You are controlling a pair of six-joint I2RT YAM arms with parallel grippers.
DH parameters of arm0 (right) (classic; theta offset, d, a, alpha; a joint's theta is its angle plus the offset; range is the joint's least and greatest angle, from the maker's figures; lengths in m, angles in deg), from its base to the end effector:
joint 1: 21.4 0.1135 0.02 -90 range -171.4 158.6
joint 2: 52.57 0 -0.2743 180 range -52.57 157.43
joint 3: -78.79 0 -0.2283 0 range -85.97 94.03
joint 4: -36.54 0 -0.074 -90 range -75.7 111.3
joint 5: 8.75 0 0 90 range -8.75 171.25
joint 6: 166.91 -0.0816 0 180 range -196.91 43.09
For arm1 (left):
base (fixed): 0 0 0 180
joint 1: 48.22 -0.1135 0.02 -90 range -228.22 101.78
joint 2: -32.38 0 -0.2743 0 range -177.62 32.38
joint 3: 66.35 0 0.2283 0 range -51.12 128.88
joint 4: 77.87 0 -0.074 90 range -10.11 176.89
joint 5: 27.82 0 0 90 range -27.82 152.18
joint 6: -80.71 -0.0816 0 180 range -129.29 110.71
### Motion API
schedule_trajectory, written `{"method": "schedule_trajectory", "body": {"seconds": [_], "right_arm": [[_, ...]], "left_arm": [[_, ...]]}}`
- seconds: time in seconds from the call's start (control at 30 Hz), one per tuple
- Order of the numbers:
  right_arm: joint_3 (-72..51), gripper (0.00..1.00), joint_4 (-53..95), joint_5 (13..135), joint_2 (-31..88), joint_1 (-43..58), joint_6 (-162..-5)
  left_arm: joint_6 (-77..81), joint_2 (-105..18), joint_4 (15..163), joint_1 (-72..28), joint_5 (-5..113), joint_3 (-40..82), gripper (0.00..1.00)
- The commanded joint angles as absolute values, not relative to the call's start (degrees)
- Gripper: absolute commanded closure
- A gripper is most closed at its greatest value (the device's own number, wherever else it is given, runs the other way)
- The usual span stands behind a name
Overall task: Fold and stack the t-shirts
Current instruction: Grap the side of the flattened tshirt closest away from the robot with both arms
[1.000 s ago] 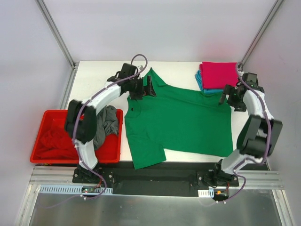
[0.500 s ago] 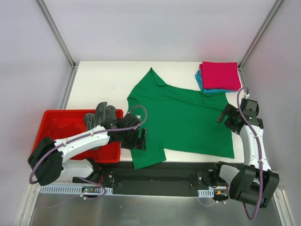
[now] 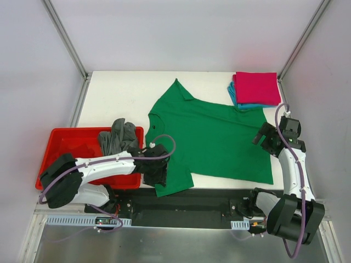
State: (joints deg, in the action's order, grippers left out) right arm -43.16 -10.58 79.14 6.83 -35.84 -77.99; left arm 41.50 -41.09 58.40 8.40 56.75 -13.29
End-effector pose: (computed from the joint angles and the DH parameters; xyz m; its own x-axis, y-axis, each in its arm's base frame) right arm 0.2058 -0.0499 0.2278 -0.7206 0.2050 -0.6624 0.2392 0.9701 0.0401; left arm 0.1166 -0.1910 0.1572 -0.9747 0.0773 -0.2098 0.1563 0.9067 -0.3918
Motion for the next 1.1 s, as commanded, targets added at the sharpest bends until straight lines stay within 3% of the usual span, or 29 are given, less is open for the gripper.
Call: {"method": "schedule_trajectory", "body": {"seconds": [0.0, 0.1, 0.33, 0.4, 0.47, 0.87, 1.07], "right_arm": [[-43.34, 0.04, -9.29, 80.11, 5.44, -36.08, -78.75], [-43.69, 0.04, -9.02, 80.11, 5.88, -36.08, -78.93], [-43.96, 0.04, -8.93, 80.55, 5.35, -36.08, -78.84], [-43.96, 0.04, -9.02, 80.90, 5.18, -36.08, -78.84], [-43.96, 0.04, -9.46, 80.90, 4.83, -36.08, -78.84], [-49.14, 0.04, -21.40, 96.79, -7.02, -38.09, -92.98], [-53.71, 0.04, -22.38, 94.35, -9.77, -41.70, -97.03]], "left_arm": [[43.10, -43.90, 57.45, 9.96, 57.96, -11.57, 0.48], [43.27, -45.22, 57.27, 10.67, 59.45, -10.86, 0.47], [42.31, -52.86, 57.19, 10.76, 63.68, -7.26, 0.59], [42.13, -54.62, 57.10, 10.76, 63.76, -6.03, 0.76], [41.78, -54.98, 56.75, 10.76, 63.85, -4.98, 0.99], [38.00, -49.01, 56.22, 10.50, 64.03, -2.78, 1.00], [36.42, -48.48, 56.39, 10.32, 62.27, -1.72, 1.00]]}}
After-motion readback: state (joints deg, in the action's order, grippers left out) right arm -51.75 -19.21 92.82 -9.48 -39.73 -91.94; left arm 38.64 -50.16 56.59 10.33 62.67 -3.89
